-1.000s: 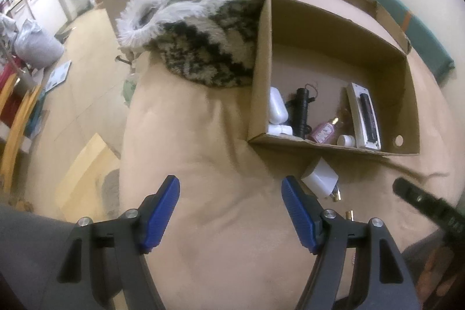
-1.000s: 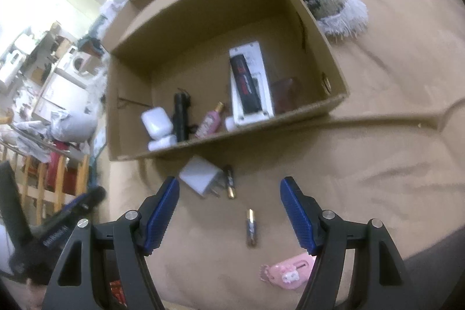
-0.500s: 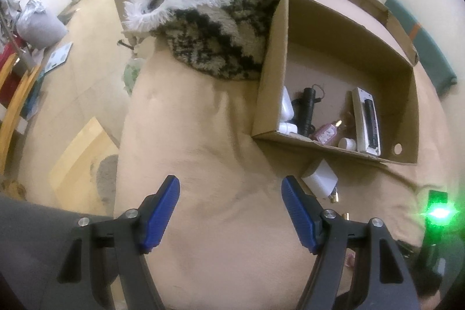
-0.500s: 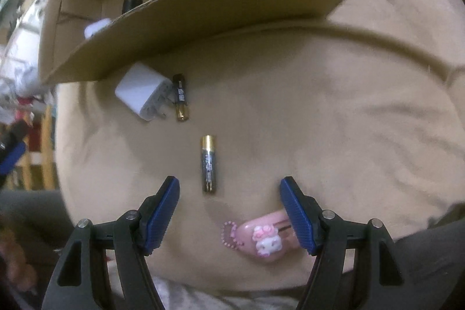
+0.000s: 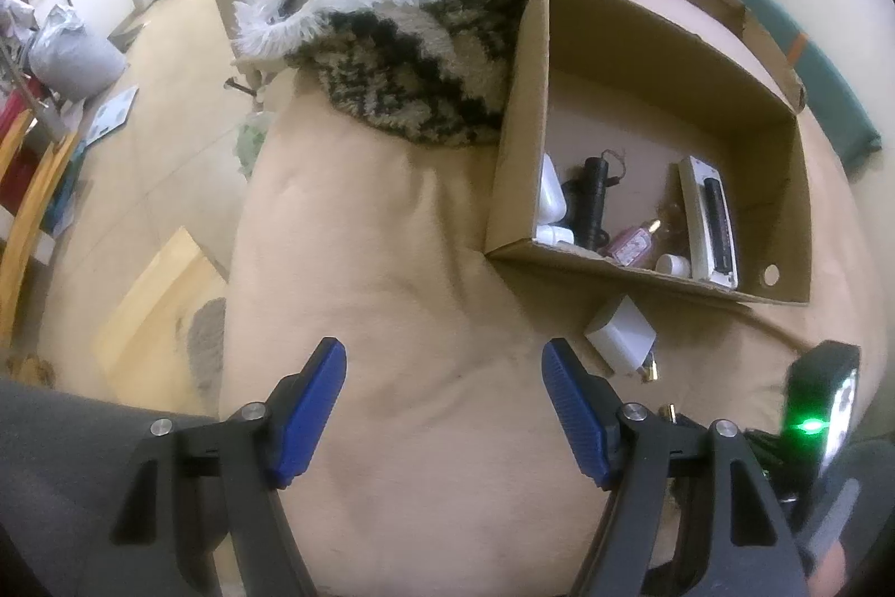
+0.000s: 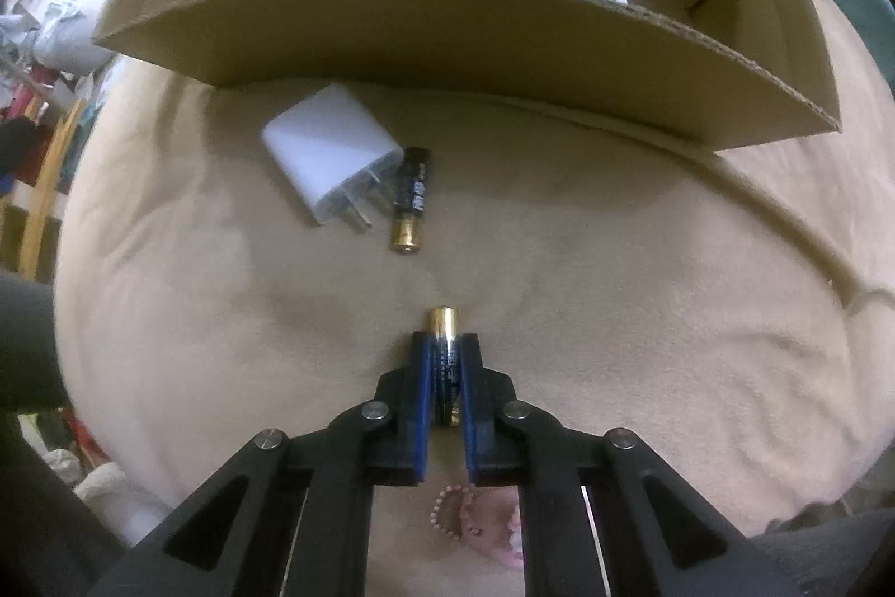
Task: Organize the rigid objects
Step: 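Grasp the pink Hello Kitty keychain with the left gripper while the right gripper holds the battery, then carry the keychain into the box with the left gripper while the right gripper carries the battery in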
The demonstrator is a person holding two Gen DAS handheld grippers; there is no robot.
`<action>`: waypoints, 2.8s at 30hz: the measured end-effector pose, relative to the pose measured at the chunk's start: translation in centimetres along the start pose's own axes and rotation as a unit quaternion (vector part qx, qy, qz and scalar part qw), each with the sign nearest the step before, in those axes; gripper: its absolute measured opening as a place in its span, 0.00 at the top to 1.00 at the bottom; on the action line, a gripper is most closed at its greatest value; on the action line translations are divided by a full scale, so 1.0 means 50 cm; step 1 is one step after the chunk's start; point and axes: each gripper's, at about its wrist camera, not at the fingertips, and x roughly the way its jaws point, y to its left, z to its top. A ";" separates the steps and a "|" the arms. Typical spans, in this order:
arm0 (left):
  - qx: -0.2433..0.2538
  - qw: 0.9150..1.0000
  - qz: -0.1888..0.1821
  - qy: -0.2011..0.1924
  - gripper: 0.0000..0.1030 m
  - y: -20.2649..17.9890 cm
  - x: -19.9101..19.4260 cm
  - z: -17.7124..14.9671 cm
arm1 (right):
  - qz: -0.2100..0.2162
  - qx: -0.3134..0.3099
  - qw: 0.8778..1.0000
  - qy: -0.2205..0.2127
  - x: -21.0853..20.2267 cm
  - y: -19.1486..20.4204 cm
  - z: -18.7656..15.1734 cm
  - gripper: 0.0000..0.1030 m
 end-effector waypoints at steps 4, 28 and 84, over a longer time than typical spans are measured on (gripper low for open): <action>0.002 1.000 0.007 0.001 0.32 0.002 0.004 -0.003 | 0.046 0.026 0.998 -0.035 -0.061 -0.023 0.002 0.90; 0.191 0.976 -0.081 0.069 0.32 -0.310 0.057 -0.195 | 0.109 0.081 0.968 -0.212 -0.247 -0.182 0.053 0.90; 0.081 0.996 0.011 -0.044 0.69 -0.110 -0.037 0.092 | 0.111 0.095 0.968 -0.206 -0.236 -0.173 0.095 0.90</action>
